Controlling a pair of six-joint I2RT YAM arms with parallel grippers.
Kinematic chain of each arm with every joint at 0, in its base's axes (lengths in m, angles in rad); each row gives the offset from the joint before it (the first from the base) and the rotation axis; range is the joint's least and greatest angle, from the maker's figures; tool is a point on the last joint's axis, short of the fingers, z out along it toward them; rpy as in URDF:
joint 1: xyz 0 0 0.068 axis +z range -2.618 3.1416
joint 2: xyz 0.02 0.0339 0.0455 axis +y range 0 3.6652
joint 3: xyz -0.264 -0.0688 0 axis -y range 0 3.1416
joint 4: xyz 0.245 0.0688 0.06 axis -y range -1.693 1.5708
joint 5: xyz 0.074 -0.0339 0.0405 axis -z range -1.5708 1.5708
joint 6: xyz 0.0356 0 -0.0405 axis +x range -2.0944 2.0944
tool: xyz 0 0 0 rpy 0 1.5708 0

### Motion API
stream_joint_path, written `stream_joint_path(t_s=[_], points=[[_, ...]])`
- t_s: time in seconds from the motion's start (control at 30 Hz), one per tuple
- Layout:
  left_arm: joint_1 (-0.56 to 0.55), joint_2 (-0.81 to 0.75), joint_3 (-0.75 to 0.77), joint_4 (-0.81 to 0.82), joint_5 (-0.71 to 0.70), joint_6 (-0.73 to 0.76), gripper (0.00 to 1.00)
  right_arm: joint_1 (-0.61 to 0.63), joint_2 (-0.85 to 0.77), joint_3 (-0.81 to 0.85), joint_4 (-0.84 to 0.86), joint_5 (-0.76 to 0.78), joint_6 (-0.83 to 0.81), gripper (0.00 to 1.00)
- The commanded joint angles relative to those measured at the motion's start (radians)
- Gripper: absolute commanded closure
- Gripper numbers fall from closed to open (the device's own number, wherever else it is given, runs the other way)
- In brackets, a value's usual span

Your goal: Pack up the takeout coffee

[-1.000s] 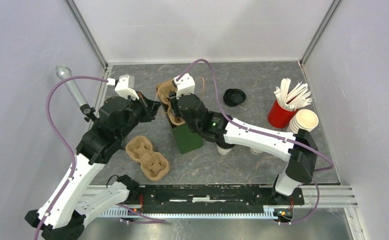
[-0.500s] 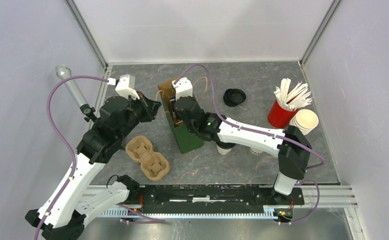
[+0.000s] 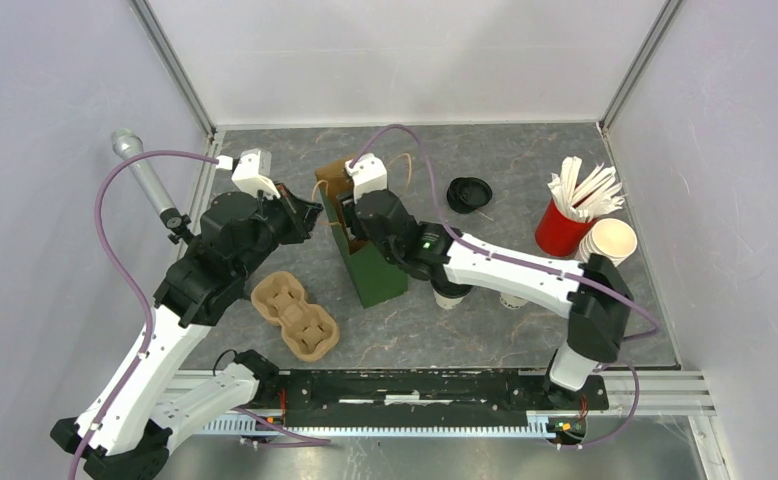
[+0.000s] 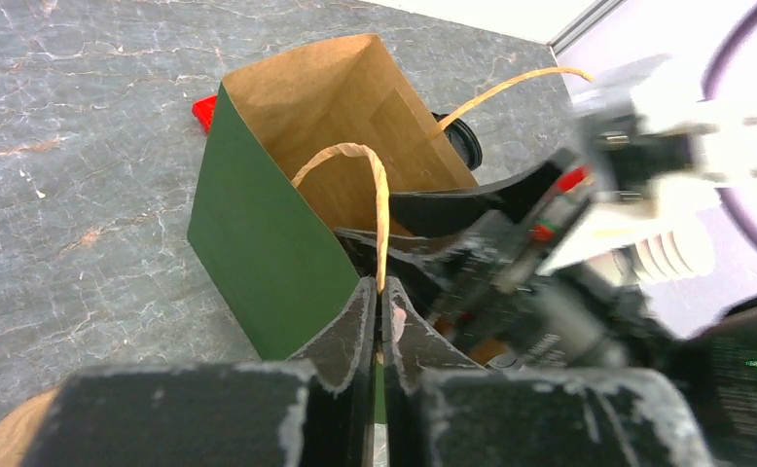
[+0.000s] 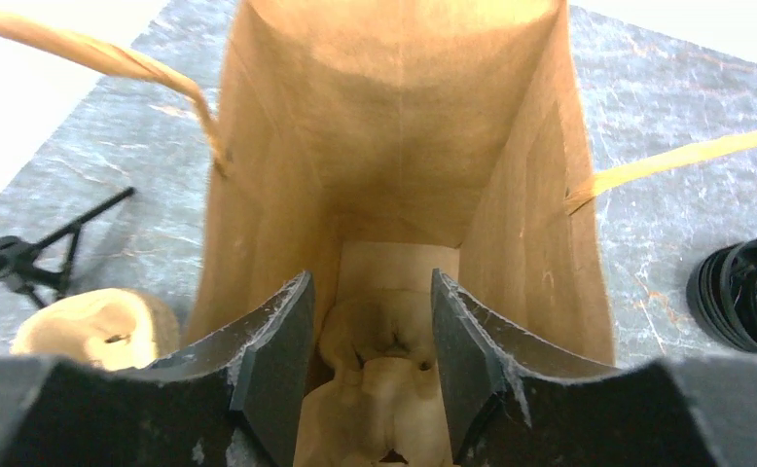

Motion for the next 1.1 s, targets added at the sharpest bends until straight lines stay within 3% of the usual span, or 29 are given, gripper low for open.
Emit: stream_joint_path(t_s=[0.0, 0.1, 0.2, 0.4, 0.53, 0.67, 1.07], points=[[0.003, 0.0, 0.011, 0.025, 0.0, 0.046, 0.89, -0.002, -0.157, 0.011, 0.019, -0.095, -0.022, 0.45], [0.004, 0.0, 0.024, 0.016, 0.013, 0.048, 0.69, -0.002, -0.213, 0.003, 0.001, -0.197, -0.053, 0.39], [0.004, -0.004, 0.056, -0.027, 0.024, 0.071, 0.48, -0.001, -0.247, 0.026, -0.12, -0.273, -0.086, 0.31], [0.004, -0.04, 0.113, -0.113, 0.018, 0.121, 0.19, 0.004, -0.449, -0.114, -0.18, -0.303, -0.087, 0.19], [0.004, -0.038, 0.159, -0.163, -0.01, 0.18, 0.03, 0.004, -0.544, -0.097, -0.279, -0.255, -0.144, 0.12], [0.004, 0.001, 0.202, -0.225, -0.038, 0.239, 0.0, 0.004, -0.634, -0.178, -0.254, -0.274, -0.198, 0.02], [0.004, 0.147, 0.286, -0.209, -0.142, 0.245, 0.0, 0.002, -0.849, -0.551, -0.005, -0.043, -0.313, 0.02]])
